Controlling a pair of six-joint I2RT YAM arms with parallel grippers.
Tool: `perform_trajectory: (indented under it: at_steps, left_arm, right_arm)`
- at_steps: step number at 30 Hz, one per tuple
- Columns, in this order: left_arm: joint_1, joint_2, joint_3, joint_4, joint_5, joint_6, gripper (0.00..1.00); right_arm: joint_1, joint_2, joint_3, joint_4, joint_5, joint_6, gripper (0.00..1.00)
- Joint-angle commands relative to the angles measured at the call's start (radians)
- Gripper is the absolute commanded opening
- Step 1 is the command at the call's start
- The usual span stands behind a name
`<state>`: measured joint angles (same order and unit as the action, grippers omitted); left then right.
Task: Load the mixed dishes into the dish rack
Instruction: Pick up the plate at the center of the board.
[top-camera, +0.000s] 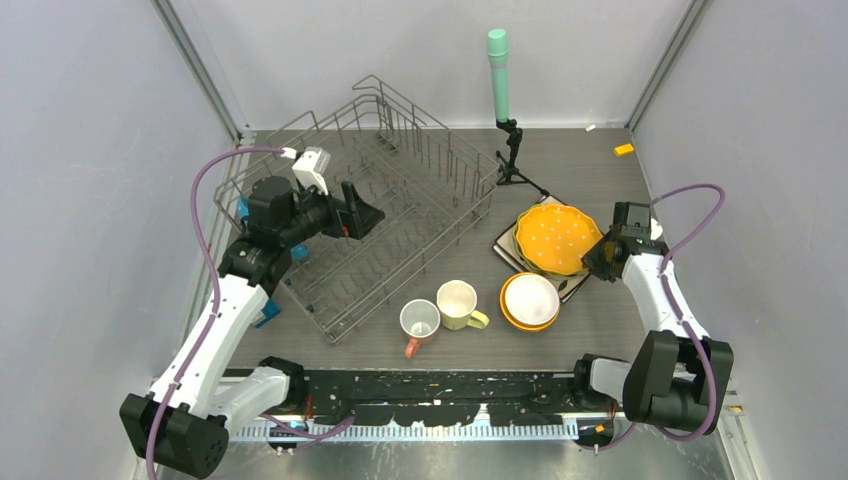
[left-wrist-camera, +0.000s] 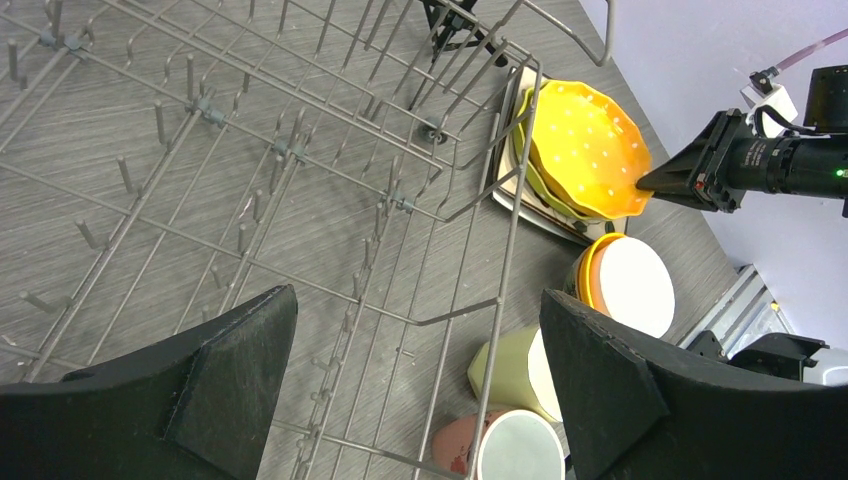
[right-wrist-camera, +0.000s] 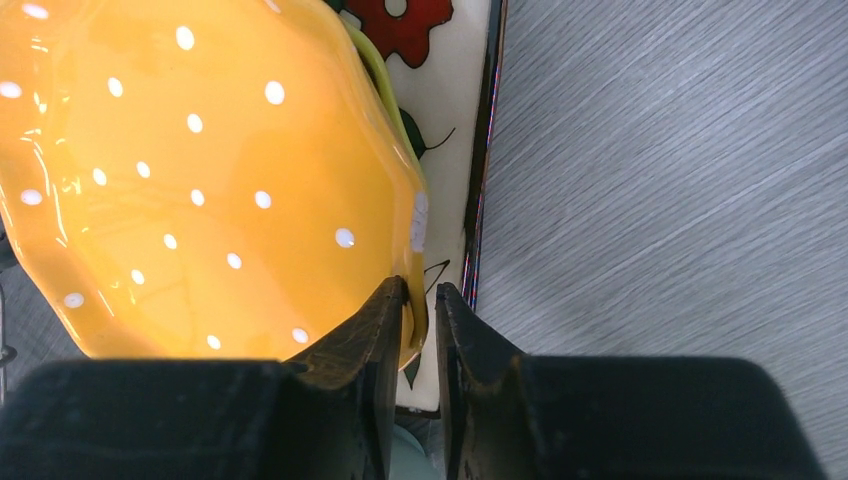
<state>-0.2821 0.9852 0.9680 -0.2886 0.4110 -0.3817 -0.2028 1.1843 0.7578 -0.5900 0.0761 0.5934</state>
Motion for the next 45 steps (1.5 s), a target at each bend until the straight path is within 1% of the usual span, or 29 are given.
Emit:
perform_trajectory:
  at_steps: [1,3,5,10,12,15,16,19,20,24,31,37,41,45]
  left_arm:
    - [-0.003,-0.019,-0.003,0.022,-0.006,0.006,0.94]
    - [-0.003,-0.020,-0.002,0.022,-0.006,0.006,0.94]
    - [-0.003,-0.019,-0.004,0.020,-0.006,0.007,0.94]
    - [-0.003,-0.020,-0.006,0.020,-0.009,0.007,0.94]
    - [-0.003,-0.021,-0.007,0.020,-0.010,0.007,0.94]
    - [-0.003,-0.020,-0.009,0.019,-0.013,0.007,0.94]
    - [-0.003,-0.022,-0.010,0.019,-0.014,0.007,0.94]
    - [-0.003,-0.024,-0.014,0.019,-0.018,0.007,0.94]
    - [-0.003,-0.024,-0.015,0.019,-0.019,0.007,0.94]
    - [-0.003,-0.022,-0.016,0.019,-0.020,0.007,0.94]
    - [-0.003,-0.023,-0.017,0.018,-0.024,0.009,0.94]
    - [-0.003,-0.023,-0.017,0.019,-0.026,0.007,0.94]
    - [-0.003,-0.021,-0.015,0.019,-0.025,0.004,0.94]
    - [-0.003,-0.021,-0.015,0.020,-0.027,0.003,0.94]
  right_arm:
    - [0.000,-0.005,-0.031,0.052,0.027,0.012,0.28]
    - [0.001,-0.005,-0.042,0.071,0.021,0.017,0.34]
    - [0.000,-0.007,-0.051,0.082,0.019,0.021,0.36]
    - [0.000,-0.009,-0.068,0.113,0.010,0.037,0.37]
    - [0.000,-0.007,-0.078,0.137,0.003,0.043,0.31]
    - [0.000,-0.002,-0.082,0.149,0.004,0.049,0.26]
    - [0.000,0.000,-0.083,0.150,0.007,0.049,0.22]
    - [0.000,0.002,-0.083,0.151,0.010,0.048,0.16]
    - [0.000,0.000,-0.082,0.150,0.012,0.048,0.12]
    - [0.000,-0.017,-0.084,0.151,0.015,0.048,0.01]
    - [-0.006,-0.074,-0.076,0.151,0.008,0.084,0.00]
    - [-0.028,-0.103,-0.060,0.153,-0.060,0.126,0.00]
    - [-0.050,-0.117,-0.072,0.179,-0.138,0.164,0.00]
    - [-0.061,-0.147,-0.093,0.214,-0.152,0.200,0.00]
